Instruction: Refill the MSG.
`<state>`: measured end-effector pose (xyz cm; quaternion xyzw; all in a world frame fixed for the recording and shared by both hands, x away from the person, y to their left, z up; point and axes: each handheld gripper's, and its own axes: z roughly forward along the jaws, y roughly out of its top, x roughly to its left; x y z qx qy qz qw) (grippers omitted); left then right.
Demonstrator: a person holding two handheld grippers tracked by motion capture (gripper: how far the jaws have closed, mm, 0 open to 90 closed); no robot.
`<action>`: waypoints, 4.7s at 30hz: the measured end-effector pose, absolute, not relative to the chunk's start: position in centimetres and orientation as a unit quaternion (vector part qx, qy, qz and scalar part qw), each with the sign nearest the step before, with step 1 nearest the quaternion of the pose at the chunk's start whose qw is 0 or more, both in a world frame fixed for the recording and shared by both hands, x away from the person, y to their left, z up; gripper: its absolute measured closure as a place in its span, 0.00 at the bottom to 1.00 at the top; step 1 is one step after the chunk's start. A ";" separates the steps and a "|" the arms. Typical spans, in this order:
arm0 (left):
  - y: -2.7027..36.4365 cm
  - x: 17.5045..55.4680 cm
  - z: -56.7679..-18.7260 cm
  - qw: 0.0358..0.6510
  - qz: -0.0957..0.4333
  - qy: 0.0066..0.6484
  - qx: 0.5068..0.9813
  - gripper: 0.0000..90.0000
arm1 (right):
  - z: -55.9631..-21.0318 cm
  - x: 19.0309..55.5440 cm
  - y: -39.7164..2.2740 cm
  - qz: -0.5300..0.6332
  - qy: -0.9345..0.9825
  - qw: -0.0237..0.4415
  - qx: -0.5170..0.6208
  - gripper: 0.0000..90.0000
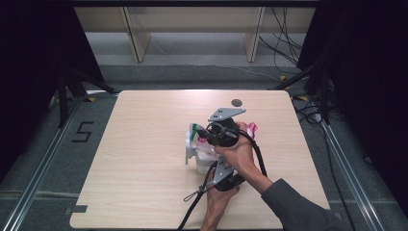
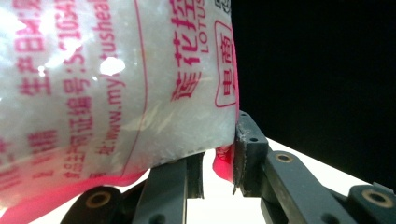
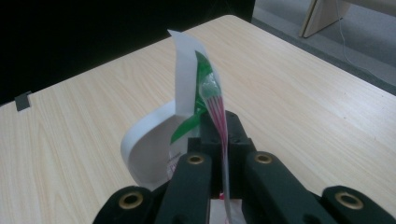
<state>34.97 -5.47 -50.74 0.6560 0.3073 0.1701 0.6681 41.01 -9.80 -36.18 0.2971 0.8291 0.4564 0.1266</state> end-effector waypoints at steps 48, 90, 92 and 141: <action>-5.8 35.4 -50.2 0.670 0.171 0.287 0.663 0.84 | -35.6 41.4 -10.1 0.450 0.836 0.145 0.278 1.00; -5.6 35.1 -50.1 0.666 0.179 0.282 0.667 0.84 | -35.9 41.6 -9.7 0.434 0.848 0.129 0.275 1.00; -5.6 35.1 -50.1 0.666 0.179 0.282 0.666 0.84 | -35.9 41.6 -9.7 0.434 0.848 0.129 0.275 1.00; -5.5 35.1 -50.2 0.668 0.179 0.279 0.666 0.84 | -36.0 41.5 -9.6 0.432 0.852 0.131 0.263 1.00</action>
